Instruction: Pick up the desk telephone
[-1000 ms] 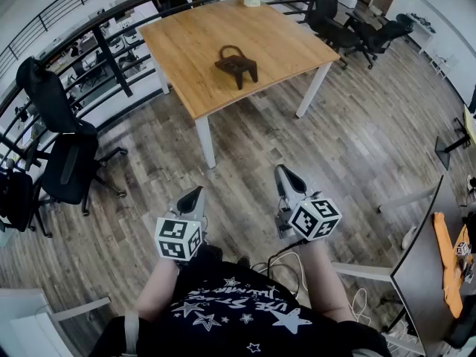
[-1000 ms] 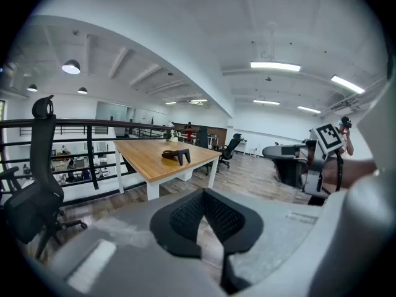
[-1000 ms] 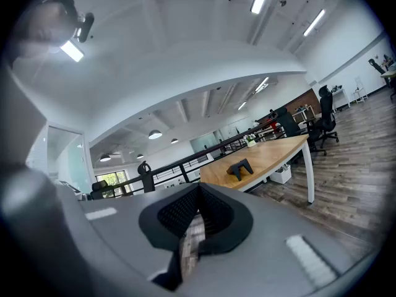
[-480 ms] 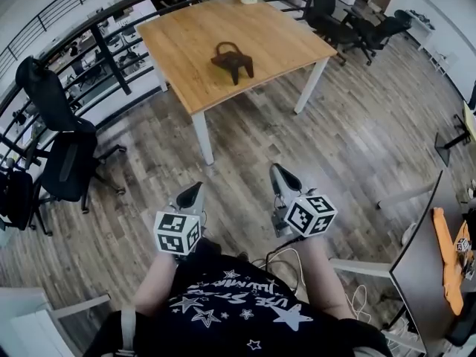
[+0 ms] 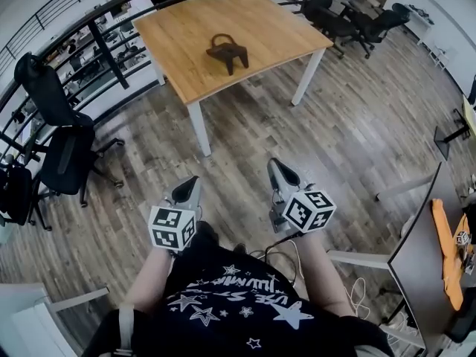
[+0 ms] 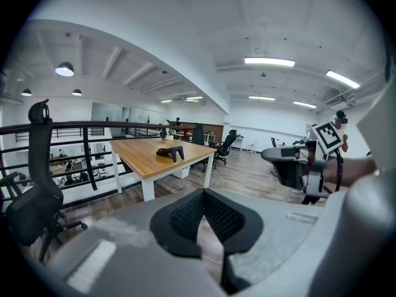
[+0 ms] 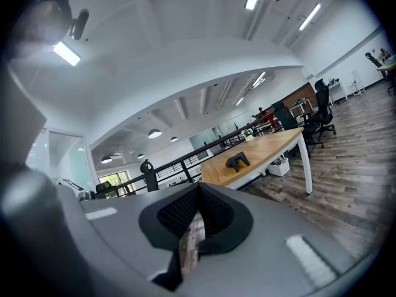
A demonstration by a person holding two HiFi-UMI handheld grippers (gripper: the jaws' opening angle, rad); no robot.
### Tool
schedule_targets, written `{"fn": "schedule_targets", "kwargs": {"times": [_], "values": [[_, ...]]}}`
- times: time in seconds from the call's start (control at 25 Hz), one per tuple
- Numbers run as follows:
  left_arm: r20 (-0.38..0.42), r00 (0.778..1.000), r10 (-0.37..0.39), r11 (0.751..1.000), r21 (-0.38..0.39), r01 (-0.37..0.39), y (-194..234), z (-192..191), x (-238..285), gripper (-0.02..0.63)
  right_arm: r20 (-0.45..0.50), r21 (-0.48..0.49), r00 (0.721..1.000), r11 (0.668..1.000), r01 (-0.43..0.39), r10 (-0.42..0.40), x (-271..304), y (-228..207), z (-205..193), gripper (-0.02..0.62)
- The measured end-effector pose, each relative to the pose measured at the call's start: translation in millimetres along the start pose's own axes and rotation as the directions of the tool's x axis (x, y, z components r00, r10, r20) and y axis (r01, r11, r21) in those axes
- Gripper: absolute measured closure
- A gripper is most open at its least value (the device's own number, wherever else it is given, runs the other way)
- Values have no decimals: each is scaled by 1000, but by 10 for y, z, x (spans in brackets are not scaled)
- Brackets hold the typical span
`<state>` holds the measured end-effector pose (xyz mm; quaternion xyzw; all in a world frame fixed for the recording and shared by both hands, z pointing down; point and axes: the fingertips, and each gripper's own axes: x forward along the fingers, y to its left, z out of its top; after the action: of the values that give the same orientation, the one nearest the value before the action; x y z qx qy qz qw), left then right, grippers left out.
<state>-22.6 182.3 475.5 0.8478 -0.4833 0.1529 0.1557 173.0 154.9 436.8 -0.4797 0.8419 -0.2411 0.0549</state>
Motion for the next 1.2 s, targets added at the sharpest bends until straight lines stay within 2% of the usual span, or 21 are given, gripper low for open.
{"fn": "schedule_targets", "kwargs": {"times": [0.16,0.4,0.48,0.8,1.08,1.2], "values": [[-23,1000,16,1000,-15,-16,-47,-155,-49,604,-34,40,999,999,8,-7,-45,-105,-160,594],[-69,997,23,997,-69,-28,99,-350,28,604,-78,43,996,998,36,-33,56,-209,-297,594],[-64,998,20,996,-89,-26,156,-302,123,604,-80,48,996,998,46,-42,88,-258,-288,592],[-48,999,-19,996,-83,15,328,-95,572,604,-94,75,992,993,96,-89,432,-533,-248,594],[-45,999,-14,995,-96,10,935,185,1031,604,-119,21,988,994,105,-102,1193,-667,-90,592],[-37,999,-13,996,-92,10,1223,372,1249,604,-108,39,990,995,91,-87,1570,-664,31,592]]}}
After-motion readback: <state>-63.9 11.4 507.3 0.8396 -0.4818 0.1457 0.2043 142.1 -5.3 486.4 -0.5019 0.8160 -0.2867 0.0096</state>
